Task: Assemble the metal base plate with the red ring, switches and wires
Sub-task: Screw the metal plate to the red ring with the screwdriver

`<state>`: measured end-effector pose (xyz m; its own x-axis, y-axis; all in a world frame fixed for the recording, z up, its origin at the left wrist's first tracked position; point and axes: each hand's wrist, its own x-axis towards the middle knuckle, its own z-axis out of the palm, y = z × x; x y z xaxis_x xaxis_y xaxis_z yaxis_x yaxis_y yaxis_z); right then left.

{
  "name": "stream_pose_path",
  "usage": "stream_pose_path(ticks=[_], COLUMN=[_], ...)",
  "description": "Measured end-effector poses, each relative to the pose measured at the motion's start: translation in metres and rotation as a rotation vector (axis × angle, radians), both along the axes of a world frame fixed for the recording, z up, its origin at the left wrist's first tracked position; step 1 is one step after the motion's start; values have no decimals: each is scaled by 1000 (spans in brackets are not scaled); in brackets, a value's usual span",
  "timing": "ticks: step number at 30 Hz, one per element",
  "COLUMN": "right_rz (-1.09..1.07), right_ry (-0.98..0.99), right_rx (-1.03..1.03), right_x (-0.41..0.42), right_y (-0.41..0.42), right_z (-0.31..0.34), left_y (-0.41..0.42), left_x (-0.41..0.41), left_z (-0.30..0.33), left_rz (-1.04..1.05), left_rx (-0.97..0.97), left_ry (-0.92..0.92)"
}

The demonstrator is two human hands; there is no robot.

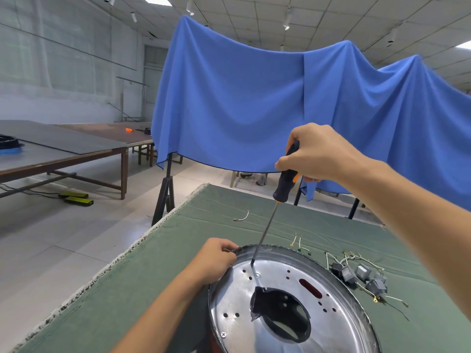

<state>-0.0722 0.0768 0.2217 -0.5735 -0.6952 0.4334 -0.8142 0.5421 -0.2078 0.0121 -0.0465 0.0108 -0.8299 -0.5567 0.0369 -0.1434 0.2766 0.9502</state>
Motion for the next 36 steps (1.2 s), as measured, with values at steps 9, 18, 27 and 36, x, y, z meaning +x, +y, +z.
stream_pose_path(ticks=[9,18,27,36], right_rz=[44,61,14,-51], right_ry=[153,399,403,-470], right_rx=[-252,-253,-414,-721], right_x=[-11,-16,-20,-43], right_y=[-5,-7,-3,31], right_z=[-18,-24,15,-51], left_y=[0,5,5,6], left_x=[-1,-2,-3,3], left_z=[-1,1,3,3], left_rz=[-15,-121,-171,-100], left_rx=[-11,-254,-369,-211], left_ry=[17,-91,-268,-67])
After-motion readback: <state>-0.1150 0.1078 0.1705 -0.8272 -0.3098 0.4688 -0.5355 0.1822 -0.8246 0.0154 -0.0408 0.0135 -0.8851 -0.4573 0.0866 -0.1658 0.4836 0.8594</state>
